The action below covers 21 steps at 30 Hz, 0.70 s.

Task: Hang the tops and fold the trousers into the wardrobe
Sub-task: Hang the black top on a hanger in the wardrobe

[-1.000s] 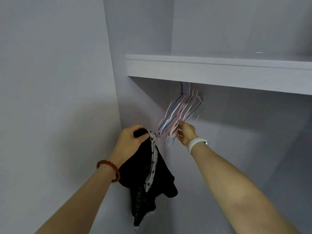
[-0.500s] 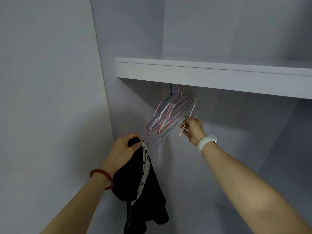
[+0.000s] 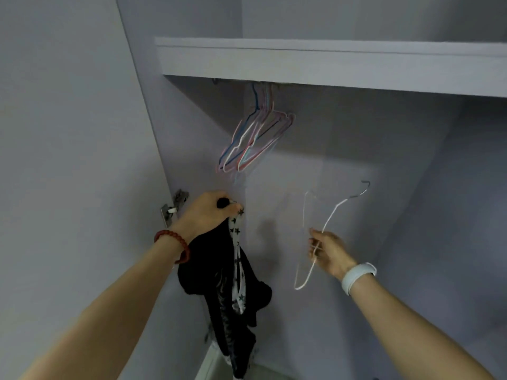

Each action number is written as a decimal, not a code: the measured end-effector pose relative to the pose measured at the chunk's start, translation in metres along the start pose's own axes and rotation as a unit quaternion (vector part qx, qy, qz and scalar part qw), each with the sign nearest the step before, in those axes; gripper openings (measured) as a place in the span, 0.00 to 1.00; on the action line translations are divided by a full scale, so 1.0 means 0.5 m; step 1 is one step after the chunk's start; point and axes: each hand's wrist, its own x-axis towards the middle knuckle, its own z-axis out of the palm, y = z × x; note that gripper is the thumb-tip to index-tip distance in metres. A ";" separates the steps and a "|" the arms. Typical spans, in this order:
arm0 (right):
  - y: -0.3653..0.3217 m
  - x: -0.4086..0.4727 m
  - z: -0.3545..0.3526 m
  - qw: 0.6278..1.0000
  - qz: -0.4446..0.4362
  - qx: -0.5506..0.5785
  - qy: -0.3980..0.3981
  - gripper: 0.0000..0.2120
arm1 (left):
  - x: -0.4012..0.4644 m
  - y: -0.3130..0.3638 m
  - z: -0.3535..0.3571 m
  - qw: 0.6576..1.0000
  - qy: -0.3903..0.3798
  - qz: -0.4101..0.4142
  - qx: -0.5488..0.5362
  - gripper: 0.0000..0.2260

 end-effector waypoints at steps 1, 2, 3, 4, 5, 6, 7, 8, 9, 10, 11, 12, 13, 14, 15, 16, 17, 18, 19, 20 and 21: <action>0.008 0.008 -0.016 0.999 -0.003 -0.031 0.038 0.14 | -0.002 0.004 0.005 1.000 0.002 0.003 0.008 0.10; 0.023 0.017 -0.029 0.995 -0.017 -0.078 0.063 0.17 | -0.003 0.007 0.010 1.000 0.010 0.006 0.015 0.10; 0.039 0.016 -0.037 0.987 -0.038 -0.133 0.076 0.18 | -0.002 0.010 0.013 1.000 0.021 0.009 0.019 0.09; 0.061 0.010 -0.042 0.980 -0.066 -0.172 0.082 0.19 | -0.003 0.013 0.016 0.999 0.031 0.011 0.023 0.07; 0.082 0.001 -0.048 0.970 -0.111 -0.198 0.082 0.20 | -0.003 0.017 0.019 0.999 0.041 0.011 0.027 0.06; 0.097 -0.010 -0.052 0.960 -0.158 -0.214 0.083 0.21 | -0.001 0.019 0.021 0.998 0.050 0.009 0.030 0.06; 0.106 -0.019 -0.058 0.949 -0.198 -0.229 0.087 0.21 | -0.002 0.020 0.027 0.998 0.058 0.009 0.032 0.06; 0.105 -0.028 -0.059 0.942 -0.222 -0.236 0.084 0.20 | -0.002 0.021 0.030 0.997 0.067 0.009 0.033 0.06; 0.099 -0.035 -0.062 0.941 -0.236 -0.231 0.078 0.17 | -0.002 0.022 0.035 0.997 0.073 0.011 0.030 0.07; 0.088 -0.038 -0.062 0.948 -0.231 -0.206 0.069 0.12 | -0.002 0.022 0.039 0.997 0.076 0.012 0.024 0.07; 0.077 -0.037 -0.061 0.956 -0.221 -0.184 0.055 0.07 | -0.002 0.023 0.044 0.997 0.076 0.013 0.016 0.07; 0.068 -0.031 -0.062 0.962 -0.202 -0.178 0.041 0.08 | -0.004 0.025 0.048 0.997 0.073 0.014 0.009 0.07; 0.058 -0.027 -0.064 0.962 -0.186 -0.198 0.034 0.12 | -0.005 0.027 0.052 0.997 0.069 0.015 0.003 0.06; 0.053 -0.022 -0.067 0.955 -0.181 -0.232 0.041 0.12 | -0.006 0.027 0.056 0.998 0.064 0.014 -0.002 0.06; 0.049 -0.022 -0.066 0.945 -0.189 -0.262 0.056 0.09 | -0.006 0.026 0.059 0.998 0.059 0.013 -0.007 0.06; 0.049 -0.024 -0.064 0.938 -0.198 -0.276 0.078 0.09 | -0.005 0.025 0.061 0.998 0.054 0.011 -0.010 0.06; 0.052 -0.027 -0.063 0.934 -0.209 -0.271 0.101 0.15 | -0.005 0.023 0.062 0.999 0.051 0.009 -0.009 0.06; 0.057 -0.030 -0.063 0.934 -0.220 -0.256 0.121 0.19 | -0.003 0.020 0.062 0.999 0.049 0.009 -0.004 0.06; 0.058 -0.036 -0.060 0.935 -0.227 -0.235 0.140 0.22 | -0.001 0.016 0.062 0.999 0.046 0.009 0.001 0.06; 0.060 -0.040 -0.058 0.937 -0.237 -0.209 0.152 0.23 | 0.000 0.014 0.062 0.999 0.044 0.011 0.004 0.05; 0.062 -0.043 -0.055 0.937 -0.251 -0.185 0.160 0.24 | 0.000 0.012 0.061 0.999 0.043 0.012 0.007 0.04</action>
